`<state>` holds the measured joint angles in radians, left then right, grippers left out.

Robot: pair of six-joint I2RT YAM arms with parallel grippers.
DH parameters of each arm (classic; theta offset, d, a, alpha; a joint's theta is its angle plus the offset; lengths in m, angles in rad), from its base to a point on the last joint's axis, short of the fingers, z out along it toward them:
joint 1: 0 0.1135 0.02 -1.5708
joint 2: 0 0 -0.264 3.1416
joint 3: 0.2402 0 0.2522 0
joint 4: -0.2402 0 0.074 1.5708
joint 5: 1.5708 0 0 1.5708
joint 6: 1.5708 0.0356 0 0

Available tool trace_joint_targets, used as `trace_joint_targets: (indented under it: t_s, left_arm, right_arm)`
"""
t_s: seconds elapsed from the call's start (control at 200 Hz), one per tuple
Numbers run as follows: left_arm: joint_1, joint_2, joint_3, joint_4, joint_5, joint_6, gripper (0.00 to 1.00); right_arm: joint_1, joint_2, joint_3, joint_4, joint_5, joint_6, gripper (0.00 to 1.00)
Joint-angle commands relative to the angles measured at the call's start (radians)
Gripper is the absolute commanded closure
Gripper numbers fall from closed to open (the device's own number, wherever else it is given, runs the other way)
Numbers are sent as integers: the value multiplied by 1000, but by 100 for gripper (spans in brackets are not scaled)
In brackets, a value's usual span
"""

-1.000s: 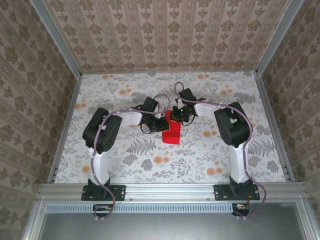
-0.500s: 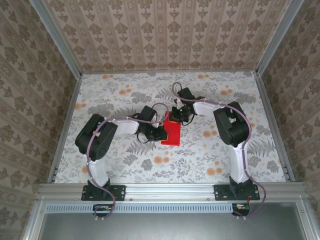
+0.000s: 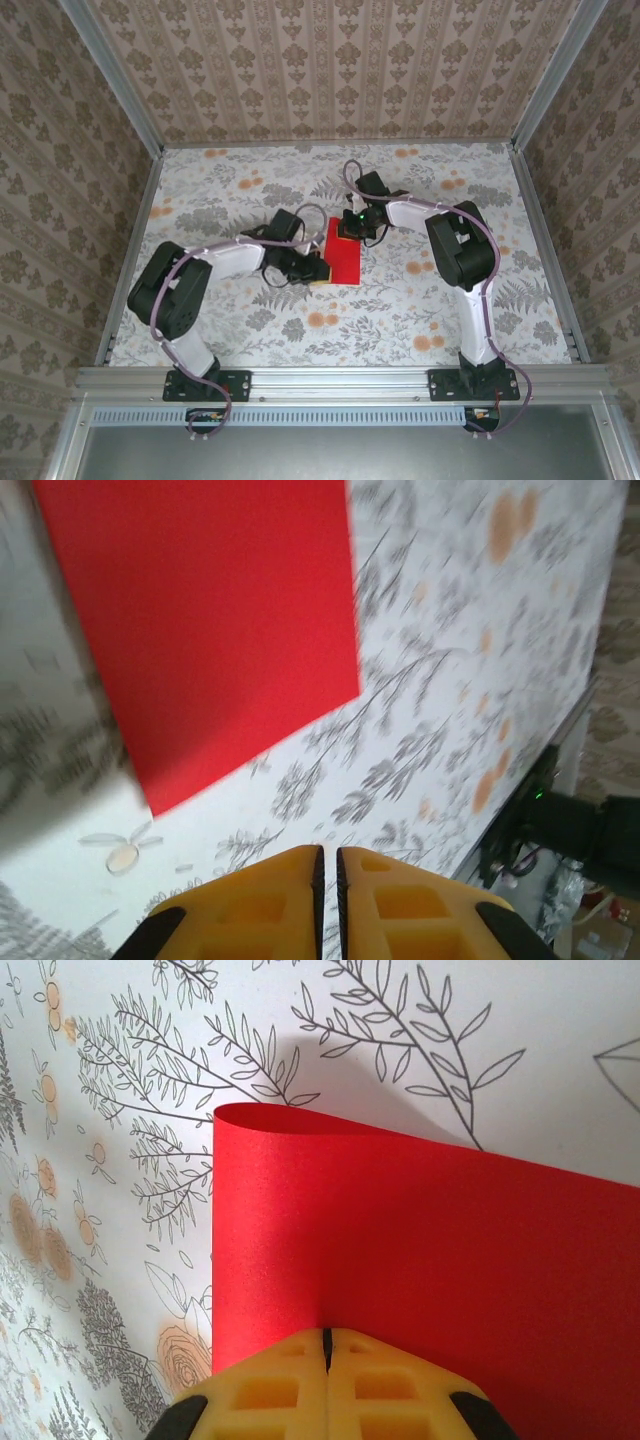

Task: Fold a paper plane with a square sheet of paper (fold left side to right side)
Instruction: First fold the square sheet of paper in half at the center of the table, then hold the square sheet of paper at the center of the table.

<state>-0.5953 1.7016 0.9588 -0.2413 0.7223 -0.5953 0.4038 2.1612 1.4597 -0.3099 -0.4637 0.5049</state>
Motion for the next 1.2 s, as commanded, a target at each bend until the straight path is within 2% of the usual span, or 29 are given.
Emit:
trace_joint_targets:
  t_s: [0.0,0.38,0.655,0.72,0.85,1.01,1.08,1.195]
  left_arm:
    - [32,32,92,-68,1,67,86]
    - [8,300,272,-49,-31,109,85]
    - [-17,354,270,-67,-72,76,86]
    - [-21,352,249,-58,-72,54,86]
    - [-29,348,220,-42,-97,26,86]
    - [-42,348,218,-38,-108,2,86]
    - [-44,345,218,-35,-112,-6,86]
    - [-47,339,213,-33,-119,-16,86]
  right_arm:
    - [-5,49,1,-37,33,-39,99]
    - [1,46,9,-39,16,-46,99]
    - [1,6,34,-27,13,-45,96]
    - [-2,-24,37,-23,24,-48,92]
    - [-7,-125,13,-26,71,-57,78]
    - [-7,-292,-141,-12,114,-36,63]
    - [-4,-357,-233,-8,110,-6,64]
    - [23,-424,-371,30,60,51,79]
